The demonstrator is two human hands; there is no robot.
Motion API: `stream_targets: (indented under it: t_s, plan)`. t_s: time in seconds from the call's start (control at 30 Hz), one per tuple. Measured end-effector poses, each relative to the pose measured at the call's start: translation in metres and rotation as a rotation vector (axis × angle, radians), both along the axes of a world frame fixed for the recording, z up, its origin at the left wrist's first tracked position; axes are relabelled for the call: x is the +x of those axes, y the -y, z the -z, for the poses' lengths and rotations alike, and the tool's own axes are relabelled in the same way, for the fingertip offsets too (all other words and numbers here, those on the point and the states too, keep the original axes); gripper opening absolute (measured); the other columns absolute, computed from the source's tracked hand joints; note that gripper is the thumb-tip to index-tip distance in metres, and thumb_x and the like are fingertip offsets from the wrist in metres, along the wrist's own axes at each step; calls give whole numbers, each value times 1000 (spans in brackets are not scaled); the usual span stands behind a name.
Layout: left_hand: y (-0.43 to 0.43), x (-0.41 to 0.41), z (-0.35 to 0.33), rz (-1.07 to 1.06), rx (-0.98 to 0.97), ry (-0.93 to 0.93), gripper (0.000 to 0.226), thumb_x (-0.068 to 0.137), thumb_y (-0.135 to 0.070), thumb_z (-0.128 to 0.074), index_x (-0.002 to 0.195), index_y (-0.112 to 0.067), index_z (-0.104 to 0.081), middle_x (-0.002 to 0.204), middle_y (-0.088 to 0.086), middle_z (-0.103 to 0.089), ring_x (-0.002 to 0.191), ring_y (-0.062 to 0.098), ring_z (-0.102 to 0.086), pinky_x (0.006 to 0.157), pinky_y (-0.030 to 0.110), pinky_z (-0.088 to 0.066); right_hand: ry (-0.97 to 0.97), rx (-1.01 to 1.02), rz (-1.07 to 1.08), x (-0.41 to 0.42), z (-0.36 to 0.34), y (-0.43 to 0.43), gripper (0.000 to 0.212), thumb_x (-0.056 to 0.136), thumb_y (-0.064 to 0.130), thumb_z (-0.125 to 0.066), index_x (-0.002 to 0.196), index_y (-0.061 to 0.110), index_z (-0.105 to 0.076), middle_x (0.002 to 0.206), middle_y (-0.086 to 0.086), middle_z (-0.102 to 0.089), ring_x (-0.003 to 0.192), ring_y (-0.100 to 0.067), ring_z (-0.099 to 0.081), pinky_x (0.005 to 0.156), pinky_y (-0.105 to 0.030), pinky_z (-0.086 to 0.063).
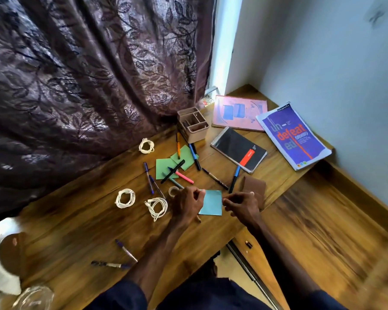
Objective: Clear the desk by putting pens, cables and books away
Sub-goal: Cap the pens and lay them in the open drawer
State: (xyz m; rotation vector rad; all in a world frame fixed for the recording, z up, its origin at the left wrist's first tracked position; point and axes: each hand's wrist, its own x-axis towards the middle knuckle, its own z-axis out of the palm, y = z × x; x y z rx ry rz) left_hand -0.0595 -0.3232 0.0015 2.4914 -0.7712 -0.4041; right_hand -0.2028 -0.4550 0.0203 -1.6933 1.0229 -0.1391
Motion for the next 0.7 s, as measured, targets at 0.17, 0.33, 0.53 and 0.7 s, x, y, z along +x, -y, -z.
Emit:
stream_targets:
  t_s: [0.17,0.33,0.53,0.7]
  plan:
    - [0,5,8,18,-2,-48,40,97,-50,-53,93,-17,-74,93,-1,-77,82,15,-70,73,38,-59,-31,27,3,7,7,-6,6,90,19,-74,94,16,-76,86,-1,-77,73,-15,-75,62,-28,-62]
    - [-5,10,13,-28,-11,-35,37,94,-51,-57,86,-19,-74,85,-7,-76,74,11,-67,63,26,-51,-27,31,-7,15,10,-9,5,89,18,-75,92,14,-77,82,-1,-77,72,-16,-76,63,-35,-63]
    - [-5,18,15,-65,-28,-32,34,93,-50,-58,80,-22,-73,78,-9,-75,65,4,-58,56,21,-34,-45,19,-16,21,11,-9,8,89,20,-75,93,14,-77,85,0,-77,72,-14,-75,63,-32,-64]
    - [-1,22,18,-91,-40,-19,37,92,-52,-56,80,-21,-73,78,-9,-75,65,6,-59,58,23,-37,-44,4,-28,23,12,-7,11,88,19,-75,96,11,-77,86,-1,-77,72,-15,-75,62,-29,-63]
